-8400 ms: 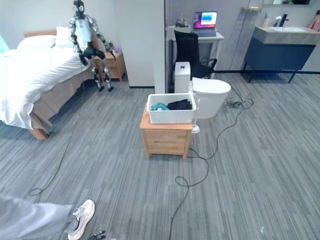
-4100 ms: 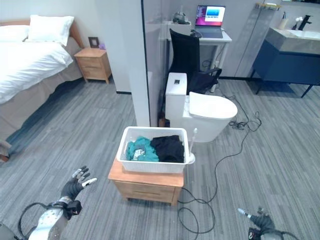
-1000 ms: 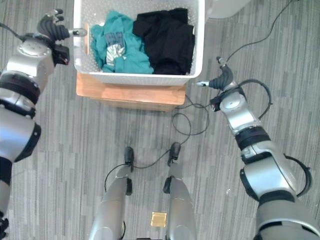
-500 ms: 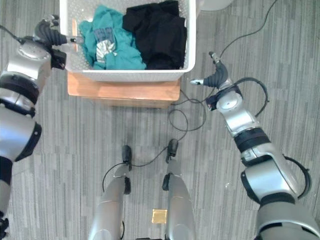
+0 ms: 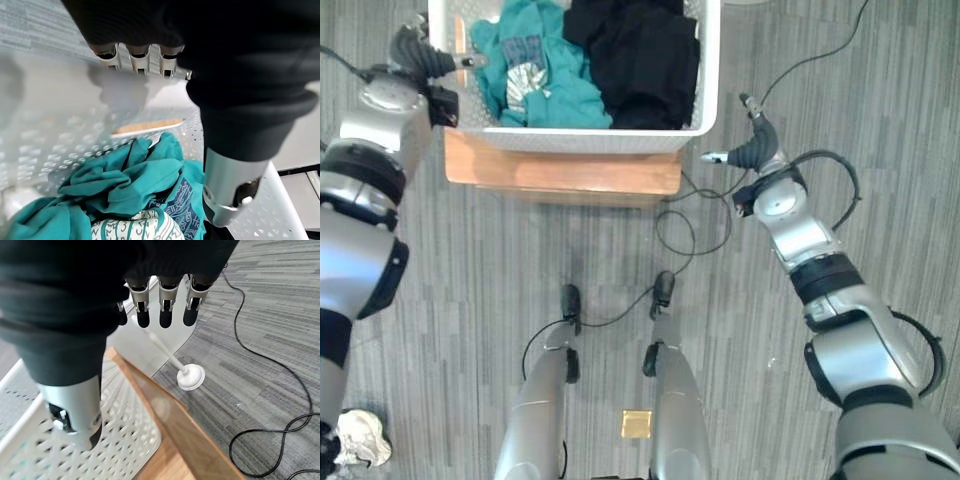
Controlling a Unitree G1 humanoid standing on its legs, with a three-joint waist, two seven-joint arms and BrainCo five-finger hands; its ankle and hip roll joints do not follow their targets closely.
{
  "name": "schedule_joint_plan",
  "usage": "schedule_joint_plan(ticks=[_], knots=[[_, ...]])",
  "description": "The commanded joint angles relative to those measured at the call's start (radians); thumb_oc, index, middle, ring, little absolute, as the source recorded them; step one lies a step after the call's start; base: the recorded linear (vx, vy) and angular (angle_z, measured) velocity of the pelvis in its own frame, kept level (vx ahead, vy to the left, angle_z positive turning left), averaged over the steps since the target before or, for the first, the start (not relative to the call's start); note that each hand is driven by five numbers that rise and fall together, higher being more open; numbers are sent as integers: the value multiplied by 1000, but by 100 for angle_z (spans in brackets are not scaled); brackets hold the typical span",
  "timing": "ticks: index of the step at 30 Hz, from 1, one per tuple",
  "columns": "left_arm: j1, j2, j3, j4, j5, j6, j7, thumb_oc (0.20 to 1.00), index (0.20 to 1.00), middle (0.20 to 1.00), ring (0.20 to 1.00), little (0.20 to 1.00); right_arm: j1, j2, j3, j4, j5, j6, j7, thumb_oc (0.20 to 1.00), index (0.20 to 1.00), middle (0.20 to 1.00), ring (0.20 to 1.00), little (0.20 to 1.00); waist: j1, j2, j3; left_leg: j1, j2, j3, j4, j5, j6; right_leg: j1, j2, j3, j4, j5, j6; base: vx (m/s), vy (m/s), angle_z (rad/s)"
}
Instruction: Grab the laundry basket,head to the washer,open it,put in the laundry and shut it.
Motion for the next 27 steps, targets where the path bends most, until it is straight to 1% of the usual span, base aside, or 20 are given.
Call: schedule_joint_plan(ticks=[1, 3, 4, 5, 6, 7, 8, 9, 10, 11, 14, 15, 16, 17, 18, 21, 22, 23, 24, 27], knots=[[-28, -52, 28, 49, -4, -37, 7, 1000, 1000, 1000, 1000, 1000, 7, -43, -54, -59, -31, -48, -28, 1000, 1000, 1000, 1000, 1000, -15, 22, 6, 38, -8, 12, -21, -54, 17, 137, -48, -1, 21, -88, 91, -63, 9, 1], [-28, -53, 33, 46, -6, -39, 14, 1000, 1000, 1000, 1000, 1000, 24, -46, -57, -69, -37, -49, -25, 1000, 1000, 1000, 1000, 1000, -14, 22, 4, 40, -9, 11, -24, -55, 18, 137, -48, -1, 21, -88, 92, 25, -8, 0], [-40, -46, 33, 42, -13, -41, 24, 1000, 1000, 1000, 1000, 1000, 33, -43, -56, -70, -39, -47, -21, 1000, 1000, 1000, 1000, 1000, -13, 24, -7, 53, -6, -1, -29, -79, 13, 146, -41, 13, 20, -104, 102, 97, -17, -1], [-40, -46, 33, 43, -13, -41, 24, 1000, 1000, 1000, 1000, 1000, 33, -43, -56, -71, -39, -47, -21, 1000, 1000, 1000, 1000, 1000, -13, 24, -7, 53, -6, -1, -29, -79, 13, 146, -41, 14, 20, -104, 102, 0, 0, 0], [-59, -32, 22, 46, -5, -39, 29, 1000, 1000, 1000, 1000, 1000, 37, -39, -47, -79, -43, -48, -14, 1000, 1000, 1000, 1000, 1000, -17, 20, -2, 45, -9, 11, -26, -56, 19, 136, -46, 6, 24, -88, 92, 0, 0, 0], [-60, -31, 22, 47, -5, -39, 29, 1000, 1000, 1000, 1000, 1000, 36, -38, -47, -79, -43, -48, -13, 1000, 1000, 1000, 1000, 1000, -16, 23, -9, 55, -5, -1, -30, -80, 13, 145, -39, 18, 23, -105, 101, 0, 0, 0], [-64, -17, 14, 59, 8, -36, 30, 1000, 1000, 1000, 1000, 1000, 40, -36, -46, -91, -43, -52, -10, 1000, 1000, 1000, 1000, 1000, -19, 23, -10, 57, -6, 1, -30, -80, 13, 145, -38, 19, 23, -106, 101, 0, 0, 0], [-64, -17, 14, 60, 8, -37, 29, 1000, 1000, 1000, 1000, 1000, 41, -36, -47, -92, -43, -51, -11, 1000, 1000, 1000, 1000, 1000, -21, 20, -3, 46, -9, 12, -26, -57, 19, 136, -45, 8, 25, -89, 92, -73, 12, -1], [-61, -13, 17, 65, 9, -37, 29, 1000, 1000, 1000, 1000, 1000, 43, -38, -49, -97, -42, -54, -11, 1000, 1000, 1000, 1000, 1000, -22, 19, -3, 46, -10, 11, -27, -57, 19, 135, -44, 9, 25, -89, 93, 0, 0, 0], [-58, -11, 19, 70, 15, -36, 30, 1000, 1000, 1000, 1000, 1000, 46, -41, -48, -107, -44, -56, -8, 1000, 1000, 1000, 1000, 1000, -22, 20, -10, 57, -6, -3, -34, -80, 14, 140, -36, 23, 22, -106, 101, 84, -13, -3], [-58, -17, 20, 73, 23, -36, 35, 1000, 1000, 1000, 1000, 1000, 45, -47, -51, -118, -44, -58, -9, 1000, 1000, 1000, 1000, 1000, -25, 17, -9, 55, -3, -2, -34, -82, 13, 136, -33, 26, 23, -107, 101, 29, -8, -1], [-64, -21, 18, 71, 24, -37, 38, 1000, 1000, 1000, 1000, 1000, 43, -50, -51, -124, -42, -60, -13, 1000, 1000, 1000, 1000, 1000, -28, 15, -8, 54, -2, -4, -35, -81, 13, 133, -31, 27, 23, -107, 101, -88, 5, 0], [-76, -23, 12, 69, 33, -37, 43, 1000, 1000, 1000, 1000, 1000, 39, -54, -55, -130, -41, -63, -17, 1000, 1000, 1000, 1000, 1000, -33, 9, -1, 39, -7, 7, -33, -53, 19, 120, -38, 18, 24, -86, 93, -92, 4, 1], [-85, -22, 4, 70, 46, -36, 48, 1000, 1000, 1000, 1000, 1000, 36, -56, -58, -138, -39, -68, -23, 1000, 1000, 1000, 1000, 1000, -37, 7, -2, 35, -7, 6, -34, -52, 20, 115, -37, 20, 23, -85, 94, 0, 0, 0], [-88, -19, 1, 72, 52, -35, 49, 1000, 1000, 1000, 1000, 1000, 34, -56, -63, -141, -37, -71, -26, 1000, 1000, 1000, 1000, 1000, -38, 9, -10, 46, -2, -7, -40, -75, 14, 122, -30, 32, 20, -101, 103, 75, -5, 1], [-89, -27, 0, 79, 63, -34, 57, 1000, 1000, 1000, 1000, 1000, 30, -52, -85, -150, -27, -78, -48, 1000, 1000, 1000, 1000, 1000, -41, 7, -12, 45, -2, -7, -43, -75, 17, 118, -28, 36, 21, -99, 104, -3, 7, -2], [-87, -35, 1, 80, 64, -33, 61, 1000, 1000, 1000, 1000, 1000, 26, -46, -95, -156, -16, -85, -58, 1000, 1000, 1000, 1000, 1000, -42, 3, -8, 34, -6, 3, -38, -52, 24, 109, -35, 26, 24, -84, 95, -90, 26, -11], [-81, -51, 1, 89, 68, -30, 67, 1000, 1000, 1000, 1000, 1000, 2, -36, -103, -156, 2, -93, -76, 1000, 1000, 1000, 1000, 1000, -40, 4, -12, 37, -8, 1, -37, -54, 25, 111, -34, 27, 28, -85, 94, -9, 14, -11], [-82, -51, 0, 90, 68, -30, 68, 1000, 1000, 1000, 1000, 1000, 1, -36, -102, -155, 2, -93, -76, 1000, 1000, 1000, 1000, 1000, -39, 7, -19, 47, -4, -11, -42, -78, 20, 120, -28, 39, 26, -102, 102, 67, 8, -5], [-88, -60, -4, 94, 66, -28, 74, 1000, 1000, 1000, 1000, 1000, -59, -26, -86, -133, 14, -93, -98, 1000, 1000, 1000, 1000, 1000, -35, 5, -20, 49, -6, -10, -39, -79, 21, 120, -27, 42, 27, -99, 104, -9, 10, -1]])
